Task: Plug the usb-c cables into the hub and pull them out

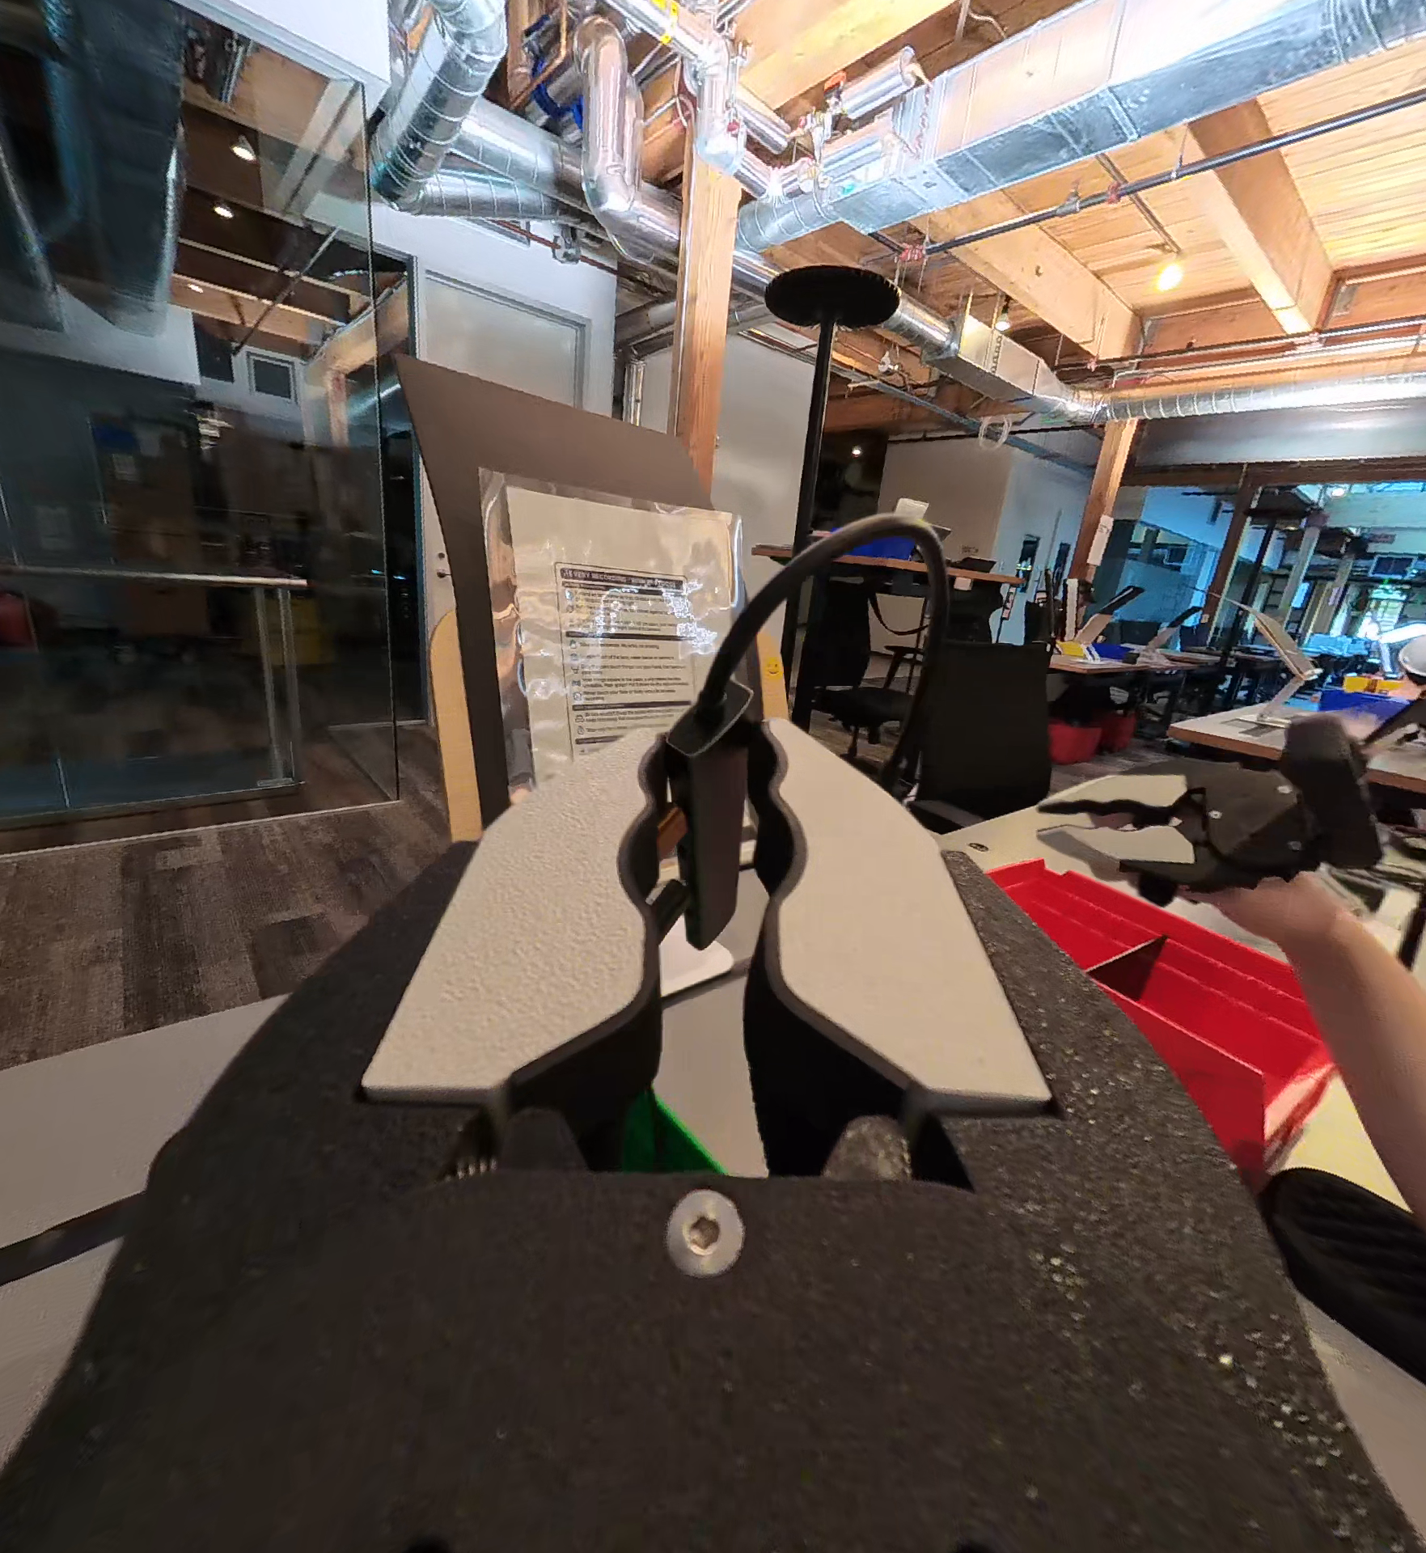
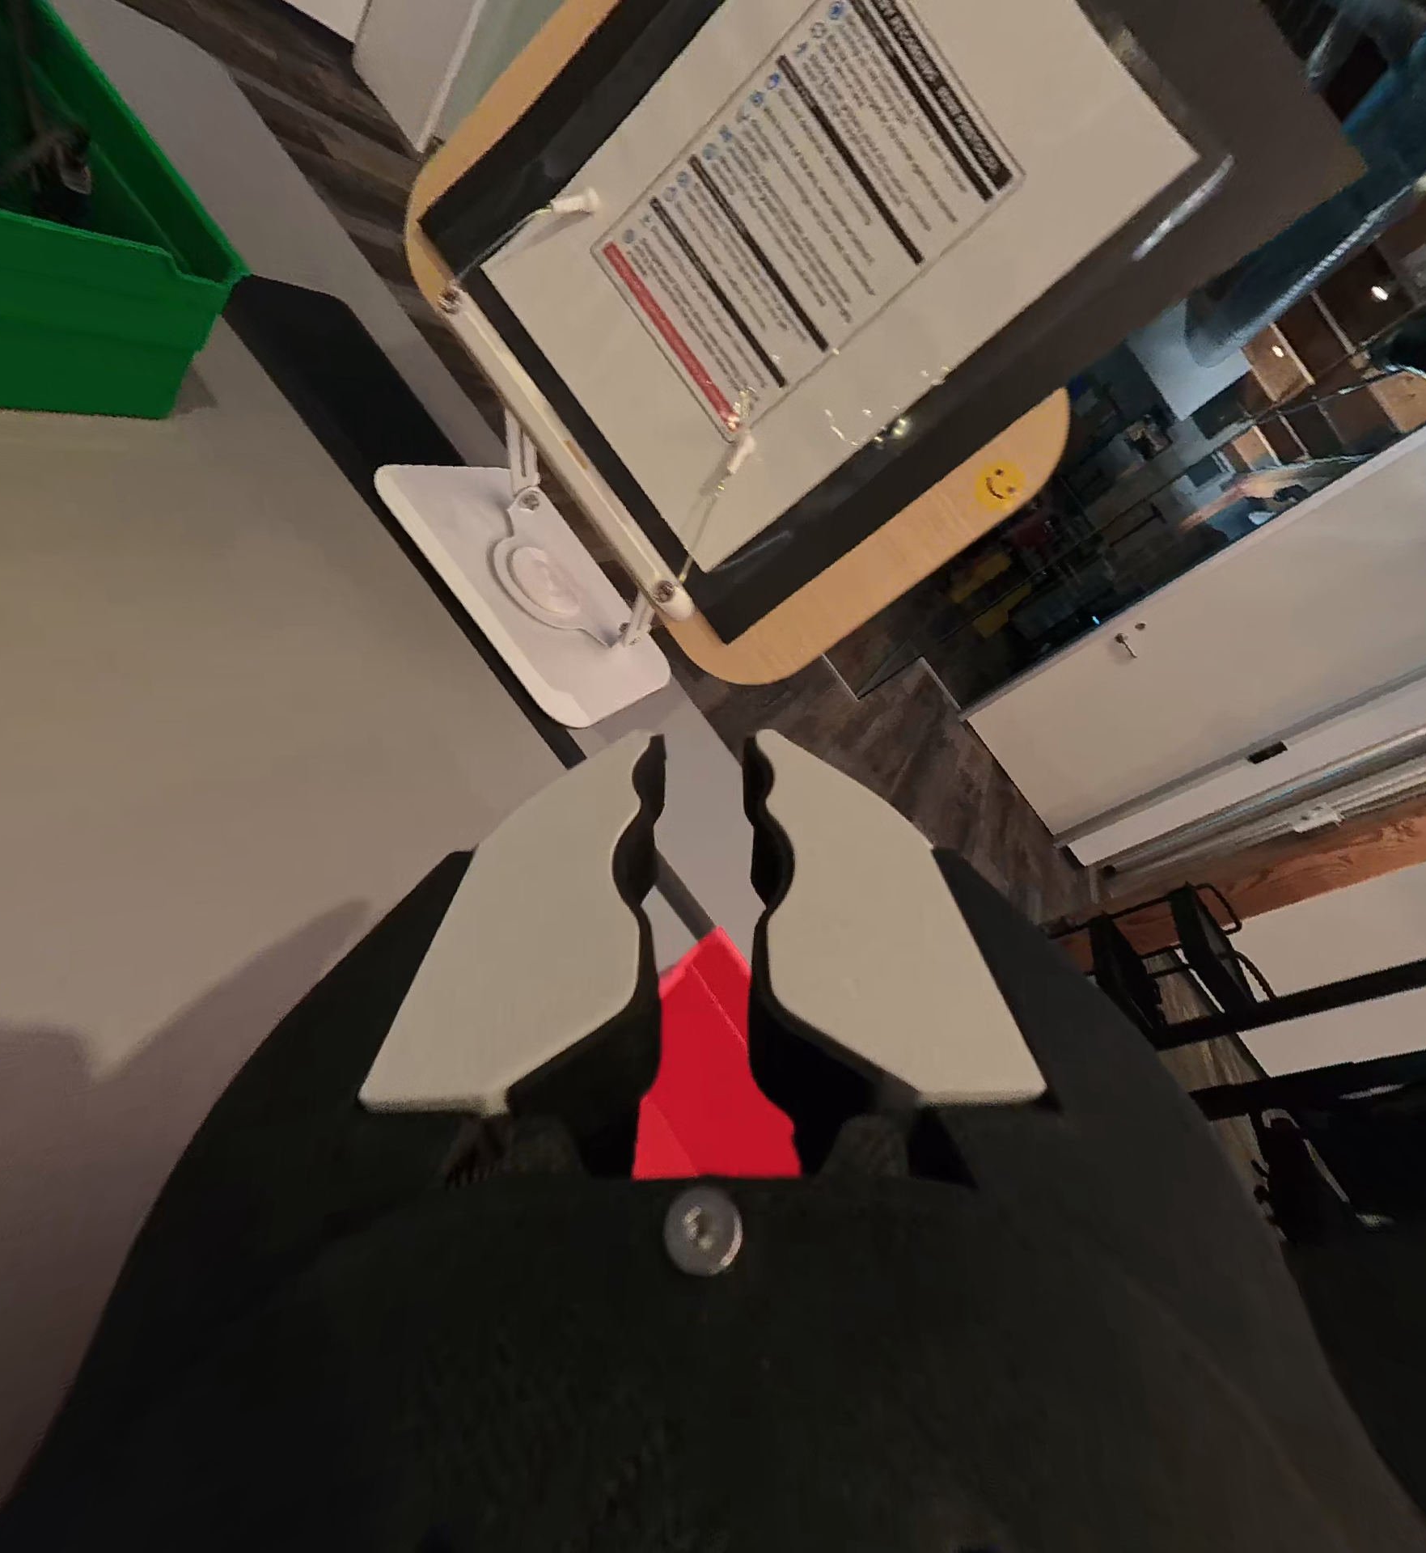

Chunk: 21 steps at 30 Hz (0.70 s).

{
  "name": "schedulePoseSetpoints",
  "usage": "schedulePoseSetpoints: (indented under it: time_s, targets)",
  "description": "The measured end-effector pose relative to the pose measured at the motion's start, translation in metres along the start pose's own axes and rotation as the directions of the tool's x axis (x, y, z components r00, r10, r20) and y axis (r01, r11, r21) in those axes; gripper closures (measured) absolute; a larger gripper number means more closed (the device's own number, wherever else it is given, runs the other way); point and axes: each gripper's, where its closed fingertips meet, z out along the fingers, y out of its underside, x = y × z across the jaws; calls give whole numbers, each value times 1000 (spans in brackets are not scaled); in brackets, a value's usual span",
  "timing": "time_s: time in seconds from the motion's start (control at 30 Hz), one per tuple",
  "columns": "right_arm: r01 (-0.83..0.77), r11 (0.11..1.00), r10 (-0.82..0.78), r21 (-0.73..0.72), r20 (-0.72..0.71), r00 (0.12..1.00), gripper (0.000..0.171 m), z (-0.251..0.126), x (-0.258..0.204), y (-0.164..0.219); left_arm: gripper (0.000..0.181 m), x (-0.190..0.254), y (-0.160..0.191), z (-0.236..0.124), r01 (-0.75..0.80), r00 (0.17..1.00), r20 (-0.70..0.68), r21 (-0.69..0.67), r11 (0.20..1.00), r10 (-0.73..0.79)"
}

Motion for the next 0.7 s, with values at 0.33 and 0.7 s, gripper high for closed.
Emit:
schedulePoseSetpoints:
  time_s: [0.33, 0.7]
  targets:
    - [-339, 853, 76, 397, 547, 833, 145, -11, -118, -128, 166, 82, -11, 18, 93, 951, -294, -20, 995, -95]
    - [-648, 575, 235, 500, 658, 716, 135, -49, -103, -185, 166, 172, 7, 53, 114, 857, -497, -82, 990, -140]
